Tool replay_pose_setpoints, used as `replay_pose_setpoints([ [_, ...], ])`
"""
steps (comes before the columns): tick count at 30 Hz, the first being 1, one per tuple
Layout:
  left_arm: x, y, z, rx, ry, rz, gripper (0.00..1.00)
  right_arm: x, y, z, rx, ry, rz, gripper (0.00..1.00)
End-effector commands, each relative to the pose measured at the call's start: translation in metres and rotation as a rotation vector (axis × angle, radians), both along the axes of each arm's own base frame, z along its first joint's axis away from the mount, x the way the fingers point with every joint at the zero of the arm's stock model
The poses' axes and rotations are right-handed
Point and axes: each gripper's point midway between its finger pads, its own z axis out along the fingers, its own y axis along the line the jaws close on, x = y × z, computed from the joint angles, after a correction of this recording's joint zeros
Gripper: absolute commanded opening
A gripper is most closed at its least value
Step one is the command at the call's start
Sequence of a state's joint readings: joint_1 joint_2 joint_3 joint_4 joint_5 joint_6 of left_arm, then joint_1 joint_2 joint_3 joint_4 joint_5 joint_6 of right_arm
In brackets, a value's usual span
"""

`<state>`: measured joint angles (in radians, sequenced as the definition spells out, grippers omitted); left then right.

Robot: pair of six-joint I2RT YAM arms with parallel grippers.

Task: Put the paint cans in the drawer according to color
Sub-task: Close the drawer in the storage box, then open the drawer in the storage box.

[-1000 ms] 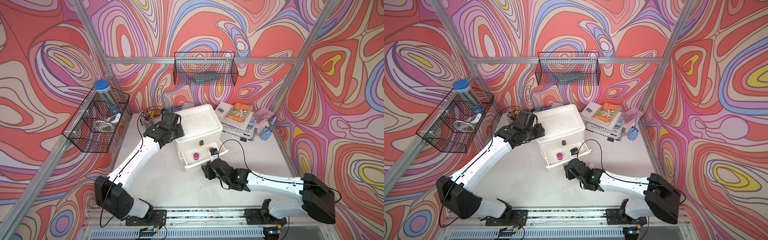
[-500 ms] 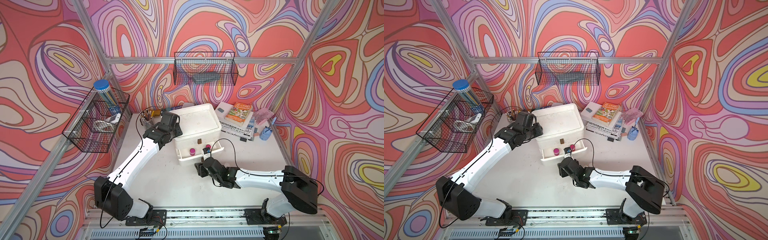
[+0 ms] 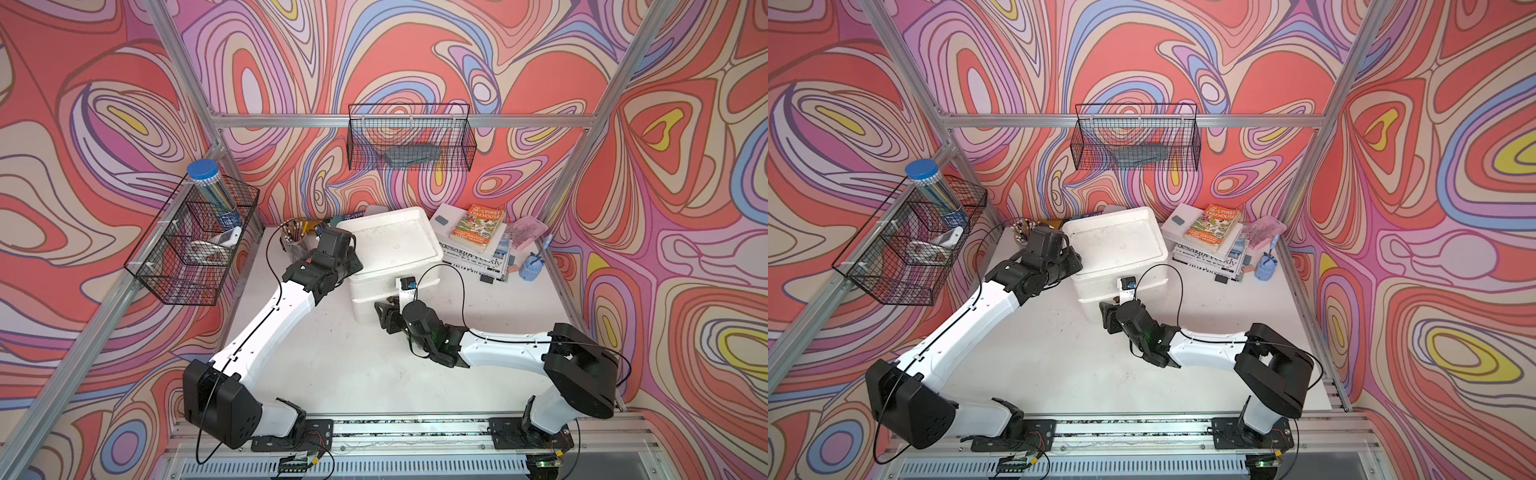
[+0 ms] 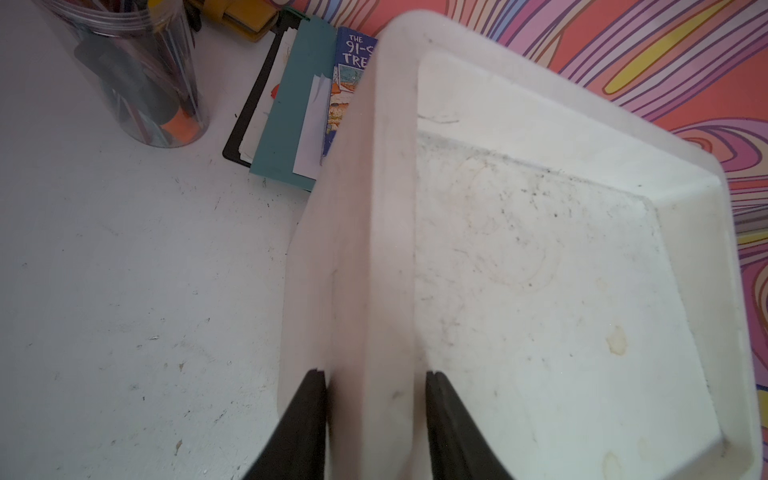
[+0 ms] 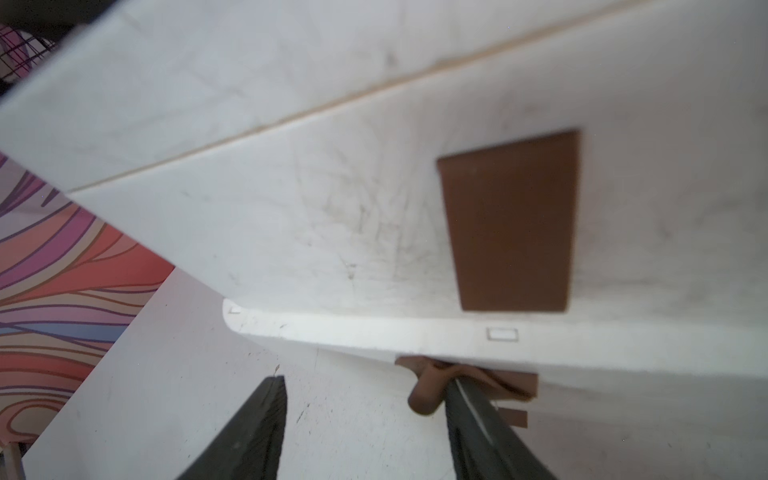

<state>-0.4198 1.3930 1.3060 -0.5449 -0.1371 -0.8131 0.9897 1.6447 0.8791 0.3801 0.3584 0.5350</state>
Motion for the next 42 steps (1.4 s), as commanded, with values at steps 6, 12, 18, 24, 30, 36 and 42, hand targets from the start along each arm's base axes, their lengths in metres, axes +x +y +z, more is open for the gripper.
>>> replay_pose_setpoints([
  [6,-0.034,-0.023,-0.048,-0.036,0.207,-0.097,0.36,0.017,0.015,0.013,0.008,-0.065,0.035,0.63],
  [12,-0.034,-0.026,-0.048,-0.046,0.207,-0.098,0.36,0.016,0.019,0.011,-0.015,-0.096,0.078,0.64],
  [18,-0.033,-0.025,-0.045,-0.047,0.194,-0.085,0.36,-0.023,0.003,0.022,-0.077,-0.042,0.225,0.67],
  [24,-0.03,-0.024,-0.043,-0.065,0.18,-0.05,0.37,-0.038,-0.049,0.028,-0.2,0.051,0.118,0.67],
  [30,-0.029,-0.021,-0.045,-0.057,0.181,-0.011,0.37,-0.014,-0.057,0.046,-0.231,0.084,-0.042,0.73],
  [36,-0.033,-0.011,-0.045,-0.033,0.177,0.027,0.37,0.004,-0.072,0.045,-0.261,0.118,-0.153,0.73],
  [42,-0.033,-0.01,-0.043,-0.03,0.168,0.027,0.38,0.021,-0.079,0.046,-0.252,0.114,-0.169,0.72],
])
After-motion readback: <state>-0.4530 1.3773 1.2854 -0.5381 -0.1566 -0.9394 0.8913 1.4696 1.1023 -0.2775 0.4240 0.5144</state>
